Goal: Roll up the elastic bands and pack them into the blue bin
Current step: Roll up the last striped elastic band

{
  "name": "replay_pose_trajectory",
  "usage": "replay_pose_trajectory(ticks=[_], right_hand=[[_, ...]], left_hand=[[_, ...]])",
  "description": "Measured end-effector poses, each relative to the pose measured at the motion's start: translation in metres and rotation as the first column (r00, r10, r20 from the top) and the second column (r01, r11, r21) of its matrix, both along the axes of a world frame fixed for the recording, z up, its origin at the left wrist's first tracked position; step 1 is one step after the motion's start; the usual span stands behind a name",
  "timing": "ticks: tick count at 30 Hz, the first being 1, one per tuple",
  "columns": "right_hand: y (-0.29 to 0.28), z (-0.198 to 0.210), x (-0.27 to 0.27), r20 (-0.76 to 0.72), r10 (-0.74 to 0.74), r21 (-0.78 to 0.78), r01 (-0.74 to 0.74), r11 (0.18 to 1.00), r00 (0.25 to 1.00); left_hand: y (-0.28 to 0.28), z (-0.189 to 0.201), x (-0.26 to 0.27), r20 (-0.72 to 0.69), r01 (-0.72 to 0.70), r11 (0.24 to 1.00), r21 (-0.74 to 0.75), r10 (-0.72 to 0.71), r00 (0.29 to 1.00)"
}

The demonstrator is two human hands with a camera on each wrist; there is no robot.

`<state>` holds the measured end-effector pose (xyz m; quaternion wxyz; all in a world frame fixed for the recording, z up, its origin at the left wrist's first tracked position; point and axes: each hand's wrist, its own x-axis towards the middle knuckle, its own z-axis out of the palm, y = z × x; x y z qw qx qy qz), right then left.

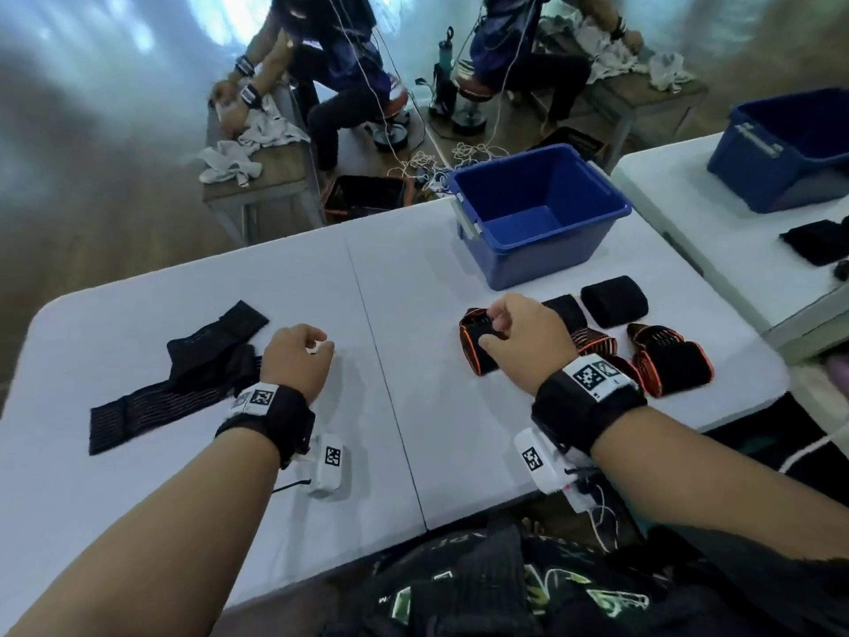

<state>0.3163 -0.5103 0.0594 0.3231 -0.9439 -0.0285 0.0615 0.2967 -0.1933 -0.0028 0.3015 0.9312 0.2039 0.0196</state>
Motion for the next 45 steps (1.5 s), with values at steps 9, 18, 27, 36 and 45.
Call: replay_pose_trajectory(ticks=[9, 18, 27, 36, 45], right_hand=[[0.093, -0.021, -0.023, -0.126, 0.350, -0.071, -0.360, 0.930, 0.928], [0.147, -0.026, -0.037, -0.198, 0.473, -0.050, -0.490, 0.870, 0.859], [0.169, -0.037, -0.038, -0.239, 0.471, 0.056, -0.472, 0.880, 0.849], [0.188, -0.036, -0.027, -0.097, 0.436, 0.173, -0.416, 0.893, 0.895], [0.191, -0.038, -0.028, -0.141, 0.405, 0.235, -0.366, 0.900, 0.903]], left_hand=[[0.036, -0.022, -0.068, -0.278, 0.033, 0.984, 0.172, 0.017, 0.960], [0.000, -0.025, -0.104, -0.263, 0.221, 0.888, 0.404, -0.119, 0.957], [0.010, 0.000, -0.115, 0.030, 0.152, 0.982, -0.115, -0.150, 0.988], [0.041, 0.018, -0.115, 0.164, 0.048, 0.920, -0.388, 0.017, 0.986], [0.133, 0.013, -0.090, 0.138, -0.147, 0.985, -0.093, 0.159, 0.978]])
